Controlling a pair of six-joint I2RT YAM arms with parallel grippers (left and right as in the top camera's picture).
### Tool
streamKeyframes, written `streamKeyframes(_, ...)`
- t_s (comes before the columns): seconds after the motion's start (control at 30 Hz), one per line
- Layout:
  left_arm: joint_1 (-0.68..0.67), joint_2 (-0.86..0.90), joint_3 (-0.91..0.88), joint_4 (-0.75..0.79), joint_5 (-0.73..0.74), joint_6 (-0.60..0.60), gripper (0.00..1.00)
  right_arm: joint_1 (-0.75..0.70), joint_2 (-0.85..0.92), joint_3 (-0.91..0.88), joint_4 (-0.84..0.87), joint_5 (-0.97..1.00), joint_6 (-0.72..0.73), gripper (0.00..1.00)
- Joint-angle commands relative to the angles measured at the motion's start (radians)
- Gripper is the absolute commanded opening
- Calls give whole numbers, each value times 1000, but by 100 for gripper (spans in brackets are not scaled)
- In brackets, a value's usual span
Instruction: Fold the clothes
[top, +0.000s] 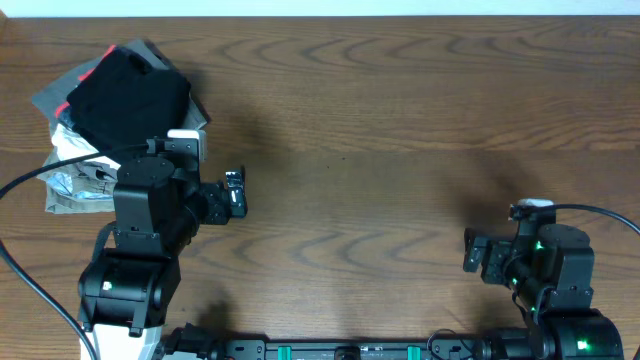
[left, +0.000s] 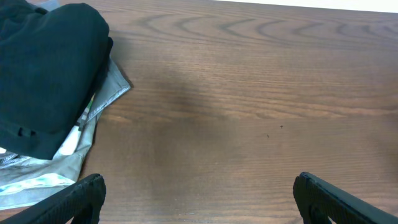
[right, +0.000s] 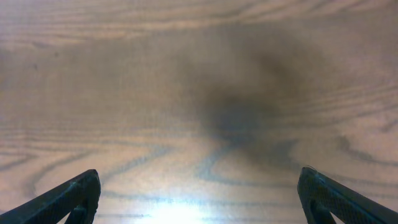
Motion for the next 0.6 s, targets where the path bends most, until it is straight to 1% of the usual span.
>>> streamKeyframes(0.0, 1, 0, -6, -1, 6, -9, 98, -3, -4, -5, -26, -3, 16, 99)
streamKeyframes(0.37, 1, 20, -6, -1, 7, -9, 98, -3, -4, -5, -56, -3, 16, 99)
streamKeyframes(0.57, 1, 32, -6, -1, 7, -9, 98, -3, -47, -7, -74, 5, 16, 99)
